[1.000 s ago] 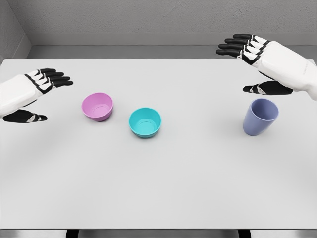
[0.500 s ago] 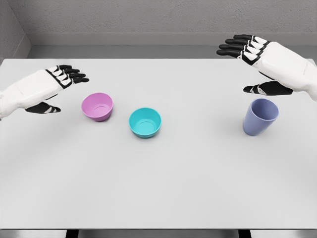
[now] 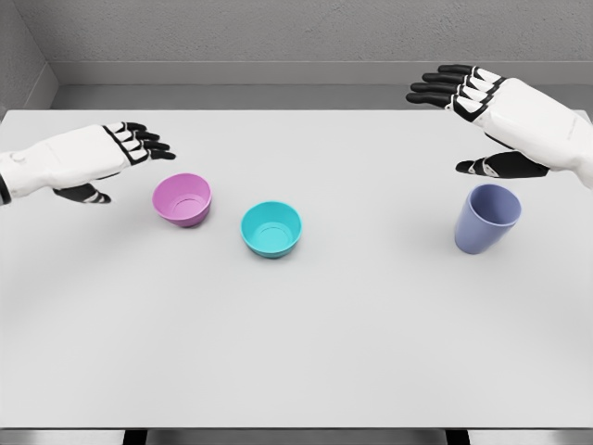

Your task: Stacking bowl and cup with both arms

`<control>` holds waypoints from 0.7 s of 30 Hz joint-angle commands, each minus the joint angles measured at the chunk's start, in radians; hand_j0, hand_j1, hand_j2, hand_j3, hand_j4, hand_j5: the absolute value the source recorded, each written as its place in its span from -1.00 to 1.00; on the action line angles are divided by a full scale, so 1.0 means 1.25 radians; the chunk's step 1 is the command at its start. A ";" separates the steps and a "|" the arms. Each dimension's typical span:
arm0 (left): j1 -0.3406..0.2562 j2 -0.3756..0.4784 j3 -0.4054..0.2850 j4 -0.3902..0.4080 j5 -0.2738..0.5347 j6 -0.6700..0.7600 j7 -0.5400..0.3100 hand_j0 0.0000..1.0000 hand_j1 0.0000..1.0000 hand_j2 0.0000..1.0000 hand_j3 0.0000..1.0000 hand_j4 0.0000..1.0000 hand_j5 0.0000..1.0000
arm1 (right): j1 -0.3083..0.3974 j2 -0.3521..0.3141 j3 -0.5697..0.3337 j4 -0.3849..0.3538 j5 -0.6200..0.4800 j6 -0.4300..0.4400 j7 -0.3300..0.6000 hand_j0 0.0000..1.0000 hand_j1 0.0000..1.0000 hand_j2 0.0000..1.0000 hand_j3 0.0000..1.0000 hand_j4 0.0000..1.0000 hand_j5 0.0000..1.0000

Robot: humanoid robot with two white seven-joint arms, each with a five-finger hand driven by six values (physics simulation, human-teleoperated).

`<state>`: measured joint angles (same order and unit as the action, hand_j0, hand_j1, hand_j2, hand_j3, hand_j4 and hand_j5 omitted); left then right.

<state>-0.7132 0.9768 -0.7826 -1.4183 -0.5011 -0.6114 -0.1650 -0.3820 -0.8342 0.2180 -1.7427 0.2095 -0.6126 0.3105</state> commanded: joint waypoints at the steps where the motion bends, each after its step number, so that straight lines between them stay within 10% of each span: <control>1: -0.004 0.008 -0.056 0.018 0.006 0.000 -0.001 1.00 1.00 1.00 1.00 1.00 1.00 | 0.000 0.000 0.000 -0.001 -0.006 0.001 -0.001 1.00 1.00 1.00 1.00 1.00 1.00; 21: -0.188 -0.051 -0.248 0.123 0.071 0.000 -0.025 1.00 1.00 1.00 1.00 1.00 1.00 | 0.000 0.000 0.000 0.001 -0.006 0.001 -0.001 1.00 1.00 1.00 1.00 1.00 1.00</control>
<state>-0.9495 0.9269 -1.0814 -1.2756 -0.4317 -0.6117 -0.1961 -0.3820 -0.8340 0.2177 -1.7413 0.2096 -0.6126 0.3105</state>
